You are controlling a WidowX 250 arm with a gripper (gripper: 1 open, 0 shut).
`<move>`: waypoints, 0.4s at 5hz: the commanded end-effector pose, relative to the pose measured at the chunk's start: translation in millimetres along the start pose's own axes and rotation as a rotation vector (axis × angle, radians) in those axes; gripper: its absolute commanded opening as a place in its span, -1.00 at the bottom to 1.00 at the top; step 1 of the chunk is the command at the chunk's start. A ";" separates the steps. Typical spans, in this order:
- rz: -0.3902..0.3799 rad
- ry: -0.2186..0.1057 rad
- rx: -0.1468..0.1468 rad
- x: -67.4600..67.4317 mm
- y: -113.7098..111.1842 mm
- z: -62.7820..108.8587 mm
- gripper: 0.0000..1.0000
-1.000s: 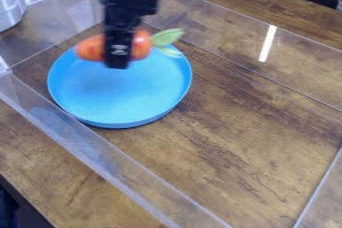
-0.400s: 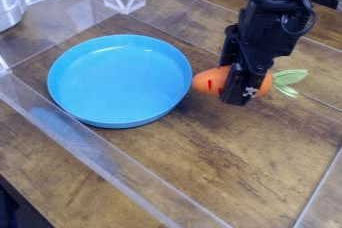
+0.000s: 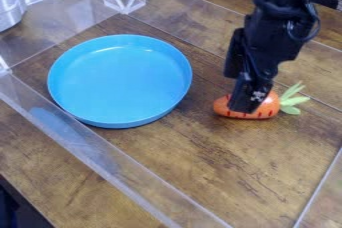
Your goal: Remove the carrot from inside the blue tray and put it on the table
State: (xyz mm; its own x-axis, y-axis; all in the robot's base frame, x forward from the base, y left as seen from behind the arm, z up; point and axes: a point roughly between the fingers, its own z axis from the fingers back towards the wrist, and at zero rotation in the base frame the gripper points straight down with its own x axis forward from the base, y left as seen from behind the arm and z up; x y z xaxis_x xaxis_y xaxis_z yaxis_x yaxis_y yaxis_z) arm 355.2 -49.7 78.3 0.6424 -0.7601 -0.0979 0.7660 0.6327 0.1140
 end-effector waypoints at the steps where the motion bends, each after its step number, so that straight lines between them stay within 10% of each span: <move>1: 0.022 -0.070 0.056 12.7 13.5 13.0 1.00; 2: 0.032 -0.073 0.061 19.1 19.3 5.2 1.00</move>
State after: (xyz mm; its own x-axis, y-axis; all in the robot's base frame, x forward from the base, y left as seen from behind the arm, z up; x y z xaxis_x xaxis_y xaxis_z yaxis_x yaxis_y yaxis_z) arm 372.9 -54.1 60.7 0.6537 -0.7529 -0.0758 0.7551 0.6425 0.1301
